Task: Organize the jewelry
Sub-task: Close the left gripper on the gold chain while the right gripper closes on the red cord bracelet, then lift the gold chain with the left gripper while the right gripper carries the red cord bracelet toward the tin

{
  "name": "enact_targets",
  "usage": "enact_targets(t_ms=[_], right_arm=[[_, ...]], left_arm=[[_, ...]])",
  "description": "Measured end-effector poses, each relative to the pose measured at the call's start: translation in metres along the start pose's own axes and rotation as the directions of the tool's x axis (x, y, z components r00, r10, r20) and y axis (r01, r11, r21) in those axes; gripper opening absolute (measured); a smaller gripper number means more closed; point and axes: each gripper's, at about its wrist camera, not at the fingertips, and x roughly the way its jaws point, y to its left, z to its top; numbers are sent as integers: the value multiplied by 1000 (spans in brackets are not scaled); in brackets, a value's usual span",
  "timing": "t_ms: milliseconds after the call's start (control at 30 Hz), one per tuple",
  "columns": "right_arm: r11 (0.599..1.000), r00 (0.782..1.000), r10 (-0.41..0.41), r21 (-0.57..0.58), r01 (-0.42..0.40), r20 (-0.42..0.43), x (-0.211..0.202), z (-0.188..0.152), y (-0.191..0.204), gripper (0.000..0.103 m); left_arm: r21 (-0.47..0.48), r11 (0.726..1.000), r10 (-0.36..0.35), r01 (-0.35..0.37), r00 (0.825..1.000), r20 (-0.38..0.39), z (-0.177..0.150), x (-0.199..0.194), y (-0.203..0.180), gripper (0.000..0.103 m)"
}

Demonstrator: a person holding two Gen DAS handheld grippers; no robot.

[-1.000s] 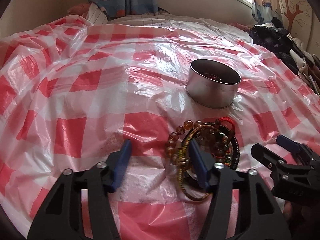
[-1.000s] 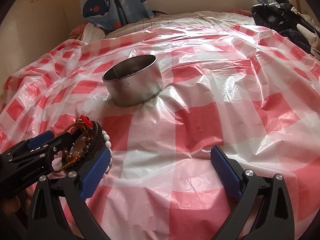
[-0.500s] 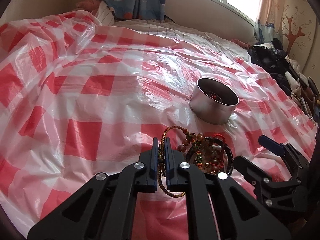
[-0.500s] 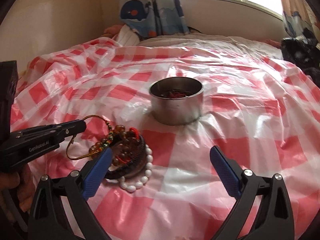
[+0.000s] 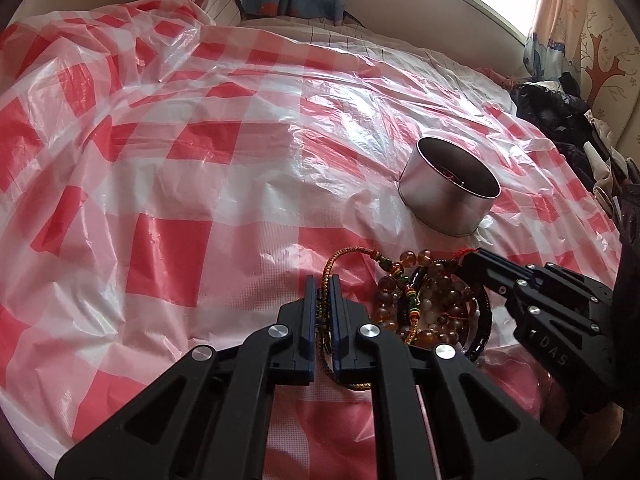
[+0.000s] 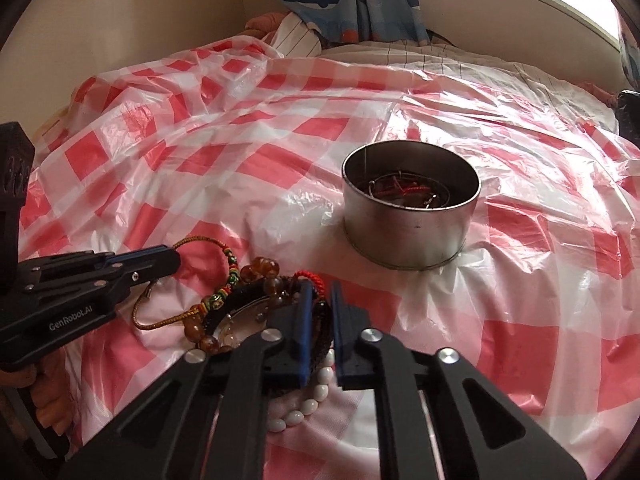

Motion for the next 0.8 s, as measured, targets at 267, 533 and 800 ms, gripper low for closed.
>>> enact_targets(t_ms=[267,533,800], right_arm=[[995,990,46,81,-57,133,-41,-2,-10,8],[964,992,82,246,-102,92,-66,-29,-44,8],[957,999,-36,288,41,-23,-45,-45,-54,62]], left_arm=[[3,1000,5,-5,1000,-16,-3,5,-1,6],[34,999,8,-7,999,-35,-6,9,-5,6],[45,999,0,1,1000,-27,-7,7,-8,6]])
